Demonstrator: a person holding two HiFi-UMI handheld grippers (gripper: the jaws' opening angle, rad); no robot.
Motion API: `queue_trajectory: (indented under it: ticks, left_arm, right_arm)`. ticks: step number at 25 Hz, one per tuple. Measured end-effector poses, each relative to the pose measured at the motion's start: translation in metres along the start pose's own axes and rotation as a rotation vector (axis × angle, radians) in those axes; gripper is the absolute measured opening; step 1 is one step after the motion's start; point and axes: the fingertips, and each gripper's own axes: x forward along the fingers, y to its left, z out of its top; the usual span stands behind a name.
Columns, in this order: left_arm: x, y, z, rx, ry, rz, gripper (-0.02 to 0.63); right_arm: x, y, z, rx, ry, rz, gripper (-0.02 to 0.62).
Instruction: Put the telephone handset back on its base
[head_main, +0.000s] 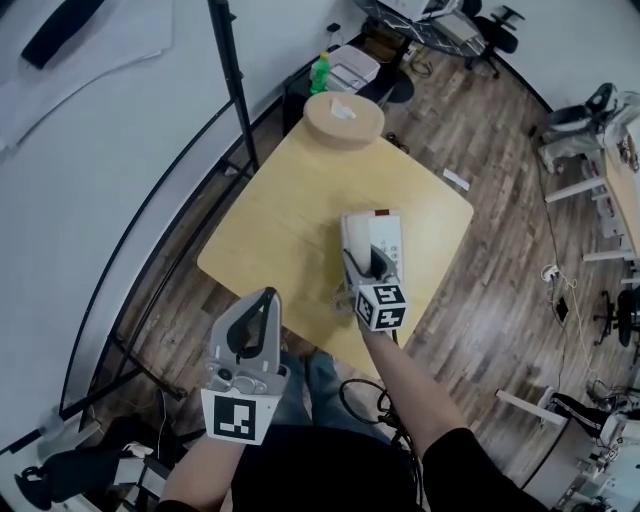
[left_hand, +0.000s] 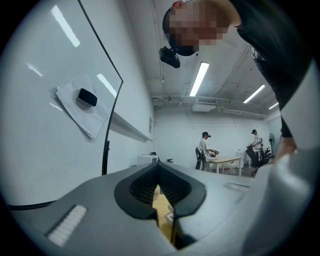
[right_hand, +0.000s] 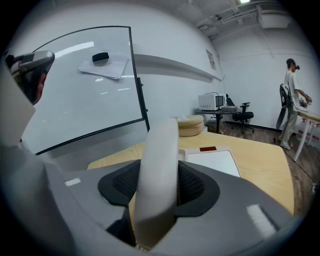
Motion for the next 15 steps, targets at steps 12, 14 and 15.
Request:
queue_trajectory:
  ticks: [12, 14, 15]
  left_arm:
    - [-0.002, 0.000, 0.010, -0.010, -0.023, -0.002, 0.000]
    - [-0.002, 0.000, 0.010, -0.012, -0.026, -0.004, 0.000]
    - [-0.002, 0.000, 0.009, -0.013, -0.026, -0.005, 0.000]
  right_arm:
    - [-0.015, -0.005, -0.008, 0.088, 0.037, -0.031, 0.216]
    - [-0.011, -0.005, -0.015, 0.086, 0.079, -0.041, 0.215]
    - [-0.008, -0.006, -0.022, 0.082, 0.114, -0.056, 0.215]
